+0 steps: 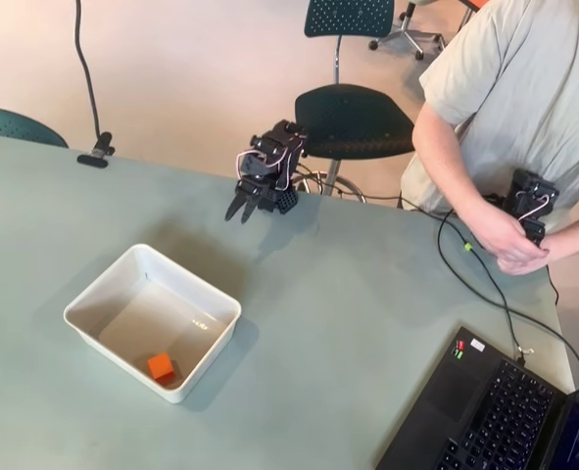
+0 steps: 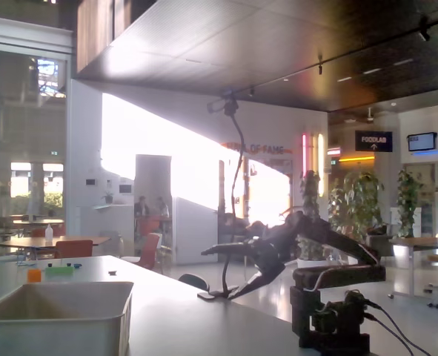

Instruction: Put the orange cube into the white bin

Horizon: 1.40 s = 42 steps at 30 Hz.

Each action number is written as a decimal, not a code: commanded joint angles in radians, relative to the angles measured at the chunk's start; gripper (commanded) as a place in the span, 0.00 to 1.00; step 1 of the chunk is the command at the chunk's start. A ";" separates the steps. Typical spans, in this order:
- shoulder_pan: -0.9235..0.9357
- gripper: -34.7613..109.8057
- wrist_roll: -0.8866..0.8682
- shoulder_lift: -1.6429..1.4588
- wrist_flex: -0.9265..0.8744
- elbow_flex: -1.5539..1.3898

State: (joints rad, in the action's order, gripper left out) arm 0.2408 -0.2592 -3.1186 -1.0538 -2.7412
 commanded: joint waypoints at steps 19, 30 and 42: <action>-0.023 0.27 -0.005 -0.183 -0.034 -0.160; -0.034 0.27 0.069 -0.190 -0.126 -0.198; -0.020 0.27 0.173 -0.195 -0.117 -0.290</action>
State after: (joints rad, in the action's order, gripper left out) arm 0.2132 -0.0905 -3.3042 -1.1827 -3.0281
